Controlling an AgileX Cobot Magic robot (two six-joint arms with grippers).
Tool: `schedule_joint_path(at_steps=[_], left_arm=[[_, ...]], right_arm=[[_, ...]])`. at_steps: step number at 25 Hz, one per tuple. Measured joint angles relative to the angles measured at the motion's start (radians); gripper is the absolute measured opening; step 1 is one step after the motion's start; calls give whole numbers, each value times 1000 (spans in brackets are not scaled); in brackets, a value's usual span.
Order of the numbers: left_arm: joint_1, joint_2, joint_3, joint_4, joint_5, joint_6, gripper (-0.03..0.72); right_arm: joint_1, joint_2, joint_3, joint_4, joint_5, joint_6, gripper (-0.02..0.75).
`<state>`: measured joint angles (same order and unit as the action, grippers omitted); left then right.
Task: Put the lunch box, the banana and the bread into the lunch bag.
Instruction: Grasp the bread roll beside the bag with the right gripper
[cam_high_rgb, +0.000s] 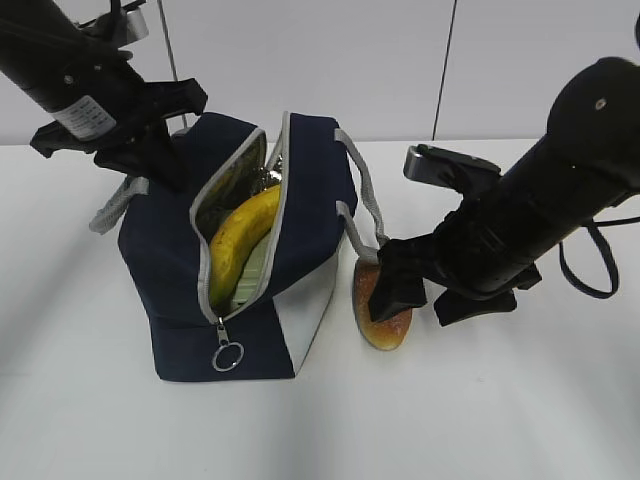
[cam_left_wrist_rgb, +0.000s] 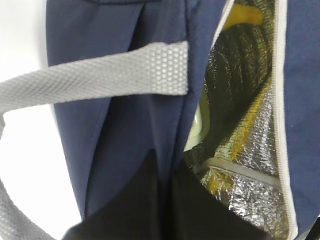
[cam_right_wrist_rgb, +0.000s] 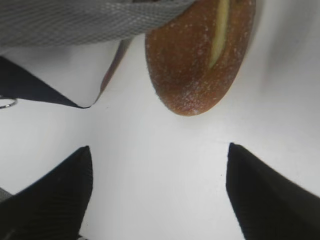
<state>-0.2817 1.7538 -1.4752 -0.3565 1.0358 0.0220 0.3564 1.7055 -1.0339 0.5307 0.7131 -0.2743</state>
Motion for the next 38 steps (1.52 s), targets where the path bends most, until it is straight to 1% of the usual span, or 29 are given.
schedule_joint_path(at_steps=[3, 6, 9, 12, 19, 23, 25, 26, 28, 31, 34, 38], left_arm=[[0, 0, 0, 0, 1, 0, -3], [0, 0, 0, 0, 2, 0, -3], [0, 0, 0, 0, 3, 0, -3], [0, 0, 0, 0, 3, 0, -3], [0, 0, 0, 0, 3, 0, -3], [0, 0, 0, 1, 3, 0, -3], [0, 0, 0, 1, 3, 0, -3], [0, 0, 0, 1, 3, 0, -3], [0, 0, 0, 3, 3, 0, -3], [0, 0, 0, 3, 3, 0, -3], [0, 0, 0, 4, 3, 0, -3], [0, 0, 0, 4, 3, 0, -3]], right_arm=[[0, 57, 0, 0, -44, 2, 654], [0, 95, 0, 0, -96, 2, 667], [0, 122, -2, 0, -149, 4, 668], [0, 151, -25, 0, -170, 4, 668], [0, 222, -121, 0, -174, 4, 666], [0, 262, -143, 2, -171, 2, 662], [0, 273, -152, 4, -164, 2, 650], [0, 275, -156, 4, -161, 2, 631], [0, 278, -158, 9, -152, 2, 574], [0, 278, -159, 8, -146, 2, 510], [0, 278, -161, -3, -131, 2, 494], [-15, 266, -163, -63, -81, 8, 489]])
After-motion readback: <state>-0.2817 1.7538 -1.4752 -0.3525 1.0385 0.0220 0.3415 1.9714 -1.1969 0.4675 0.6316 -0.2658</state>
